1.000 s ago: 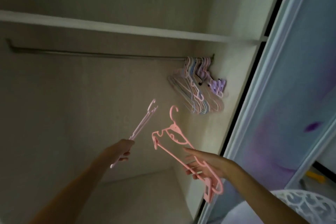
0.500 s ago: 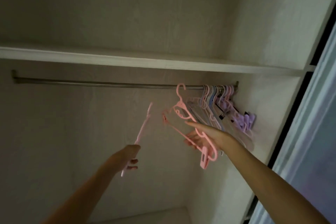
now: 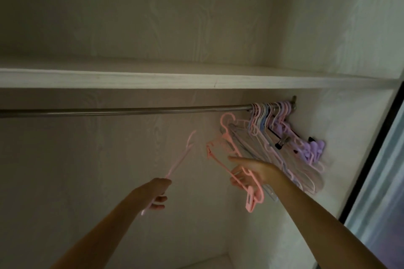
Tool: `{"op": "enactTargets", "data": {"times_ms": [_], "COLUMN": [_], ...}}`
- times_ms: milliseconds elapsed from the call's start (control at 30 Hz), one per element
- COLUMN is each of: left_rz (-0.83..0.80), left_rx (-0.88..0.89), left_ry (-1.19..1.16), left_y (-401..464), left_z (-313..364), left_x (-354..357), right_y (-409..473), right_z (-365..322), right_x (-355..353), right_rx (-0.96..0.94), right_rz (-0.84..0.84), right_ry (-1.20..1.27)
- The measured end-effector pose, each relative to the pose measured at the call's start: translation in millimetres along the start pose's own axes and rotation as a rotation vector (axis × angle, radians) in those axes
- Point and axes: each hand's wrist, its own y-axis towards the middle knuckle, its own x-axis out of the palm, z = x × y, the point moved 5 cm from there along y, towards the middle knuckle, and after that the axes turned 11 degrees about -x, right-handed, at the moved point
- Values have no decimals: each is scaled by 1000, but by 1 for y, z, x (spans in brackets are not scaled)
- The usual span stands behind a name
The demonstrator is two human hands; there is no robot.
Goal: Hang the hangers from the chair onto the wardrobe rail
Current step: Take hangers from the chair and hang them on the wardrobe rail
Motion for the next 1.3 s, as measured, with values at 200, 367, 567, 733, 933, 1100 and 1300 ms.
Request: {"op": "enactTargets", "data": {"times_ms": [200, 367, 567, 733, 933, 1100, 1300], "left_rz": [-62, -99, -99, -64, -133, -269, -221], "left_rx": [18, -22, -52, -56, -4, 27, 65], "left_ry": [-41, -179, -228, -207, -198, -260, -226], "left_y": [12, 12, 11, 15, 15, 13, 12], "left_z": [17, 20, 15, 19, 36, 62, 91], "left_x": [0, -1, -7, -6, 17, 52, 73], "right_y": [-13, -30, -14, 0, 7, 9, 20], "right_z": [0, -28, -63, -42, -20, -22, -24], "right_x": [3, -2, 3, 2, 18, 45, 47], "right_rx": [-135, -172, -182, -120, -72, -86, -96], "right_rz": [7, -113, -162, -282, -242, -68, 71], "right_ry": [-394, -286, -140, -68, -50, -154, -501]}}
